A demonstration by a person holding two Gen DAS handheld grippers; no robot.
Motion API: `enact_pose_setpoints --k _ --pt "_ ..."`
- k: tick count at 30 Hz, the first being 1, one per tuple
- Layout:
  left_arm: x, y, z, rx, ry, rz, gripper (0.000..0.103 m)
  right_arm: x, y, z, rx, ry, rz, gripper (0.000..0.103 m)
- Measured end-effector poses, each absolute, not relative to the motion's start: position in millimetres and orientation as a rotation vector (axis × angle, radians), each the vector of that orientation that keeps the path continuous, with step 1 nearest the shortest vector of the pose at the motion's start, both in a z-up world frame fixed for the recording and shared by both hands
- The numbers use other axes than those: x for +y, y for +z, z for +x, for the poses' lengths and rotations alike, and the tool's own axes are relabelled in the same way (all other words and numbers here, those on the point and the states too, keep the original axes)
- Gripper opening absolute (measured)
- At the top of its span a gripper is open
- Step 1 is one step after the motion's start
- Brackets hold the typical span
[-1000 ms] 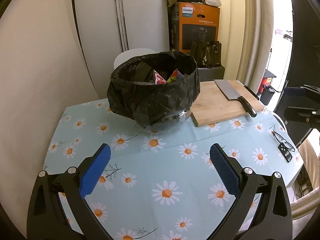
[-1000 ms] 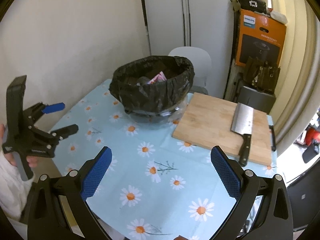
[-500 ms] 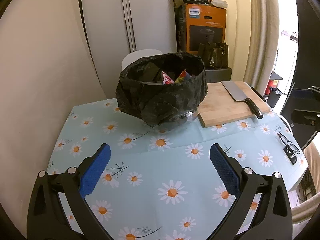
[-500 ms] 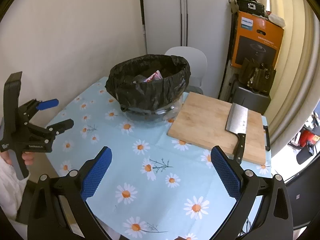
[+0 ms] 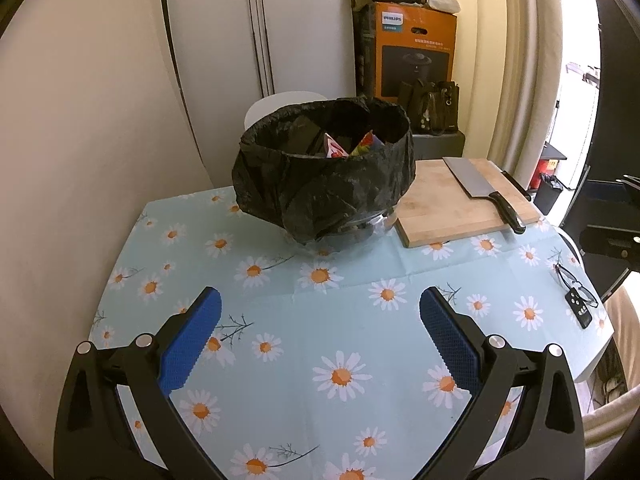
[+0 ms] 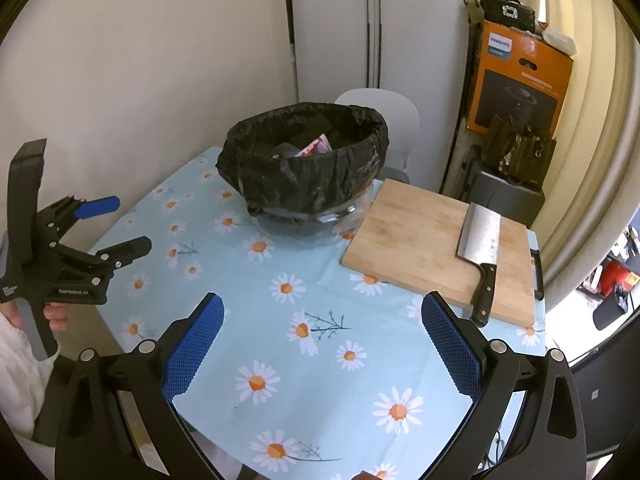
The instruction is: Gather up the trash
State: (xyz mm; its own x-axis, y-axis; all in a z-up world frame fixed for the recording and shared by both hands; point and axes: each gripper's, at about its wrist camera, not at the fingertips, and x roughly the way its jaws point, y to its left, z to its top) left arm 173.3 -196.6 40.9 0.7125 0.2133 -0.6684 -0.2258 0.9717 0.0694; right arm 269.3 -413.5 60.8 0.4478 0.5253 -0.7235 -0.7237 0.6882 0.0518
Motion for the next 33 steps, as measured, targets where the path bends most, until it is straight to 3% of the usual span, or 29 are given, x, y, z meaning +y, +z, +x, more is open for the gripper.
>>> enact_pose_setpoints --k 33 --pt "-203.0 49.5 177.3 0.737 0.238 -0.031 0.097 -414.2 55.9 279.6 0.774 0.788 -0.312 0.095"
